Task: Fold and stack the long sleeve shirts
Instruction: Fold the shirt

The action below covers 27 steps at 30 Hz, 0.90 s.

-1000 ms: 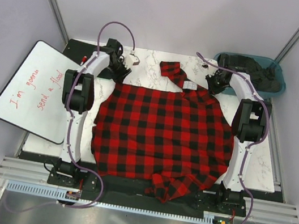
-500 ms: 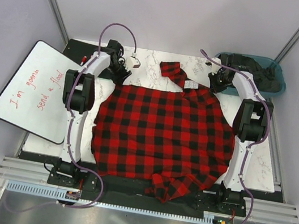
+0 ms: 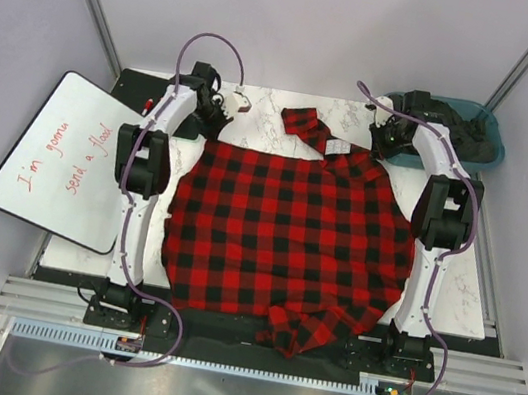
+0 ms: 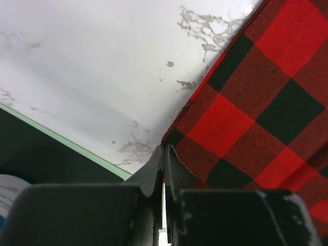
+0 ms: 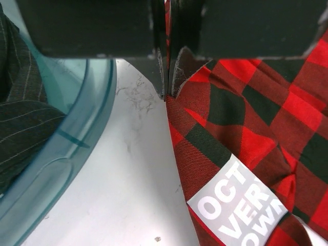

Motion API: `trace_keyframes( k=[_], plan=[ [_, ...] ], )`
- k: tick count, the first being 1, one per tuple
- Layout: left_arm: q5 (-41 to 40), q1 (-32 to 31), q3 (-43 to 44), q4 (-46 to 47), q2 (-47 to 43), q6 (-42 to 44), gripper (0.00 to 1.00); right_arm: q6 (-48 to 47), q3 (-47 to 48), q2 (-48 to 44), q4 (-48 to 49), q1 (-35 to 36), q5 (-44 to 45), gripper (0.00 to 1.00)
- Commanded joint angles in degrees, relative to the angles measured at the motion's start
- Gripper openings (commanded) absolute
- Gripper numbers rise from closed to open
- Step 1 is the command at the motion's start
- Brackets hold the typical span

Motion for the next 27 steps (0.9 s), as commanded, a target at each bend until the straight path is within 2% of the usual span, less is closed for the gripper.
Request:
trace_keyframes(
  k=[1, 8, 12, 27],
  plan=[
    [4.17, -0.14, 3.32, -1.49, -3.61, -0.79, 0.02, 1.10, 3.36, -0.08, -0.85, -0.97, -2.95, 0.00],
    [5.40, -0.05, -3.10, -1.84, -11.87, 0.62, 0.02, 0.66, 3.01, -2.36, -3.22, -1.23, -5.42, 0.00],
    [5.93, 0.30, -5.65, -1.93, -15.64, 0.97, 0.02, -0.13, 0.90, -5.08, -4.45, -3.78, -7.26, 0.00],
    [8.31, 0.39, -26.64, -1.31, -32.09, 3.60, 0.02, -6.01, -9.29, -17.20, -12.36, -5.54, -12.45, 0.00]
  ],
)
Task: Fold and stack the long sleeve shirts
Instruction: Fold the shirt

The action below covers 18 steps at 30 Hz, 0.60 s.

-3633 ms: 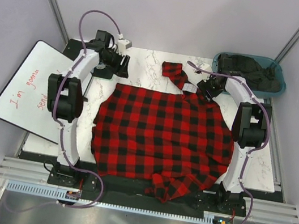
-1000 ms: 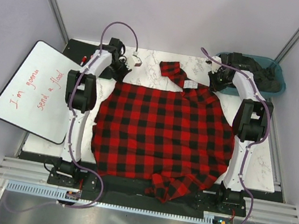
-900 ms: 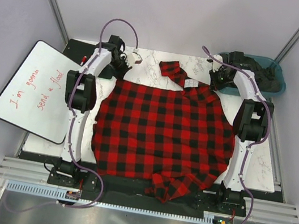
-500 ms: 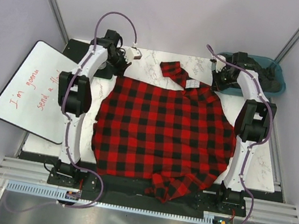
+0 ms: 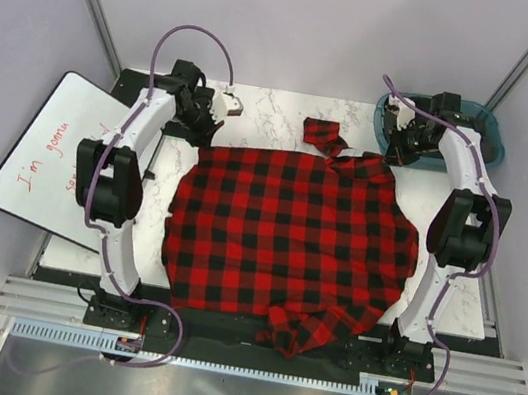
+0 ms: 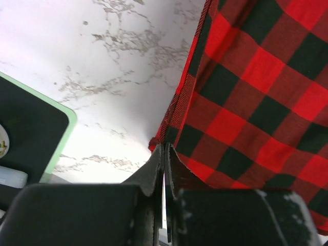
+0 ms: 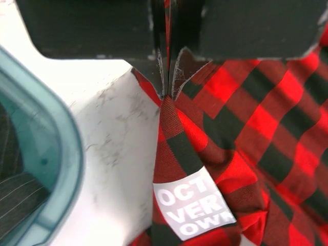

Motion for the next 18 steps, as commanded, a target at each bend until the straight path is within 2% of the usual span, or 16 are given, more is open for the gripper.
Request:
trace_keyframes(
  k=[1, 12, 18],
  plan=[
    [2.23, 0.33, -4.95, 0.46, -7.50, 3.02, 0.02, -4.23, -4.81, -6.59, -4.41, -0.40, -3.23, 0.00],
    [2.58, 0.24, -19.96, 1.77, -17.00, 7.14, 0.02, -9.59, -20.11, -17.31, -5.91, -0.49, -1.03, 0.00],
    [1.80, 0.15, -28.32, 3.70, -17.80, 7.67, 0.02, -11.61, -26.44, -17.50, -5.38, -0.58, 0.64, 0.00]
  ],
)
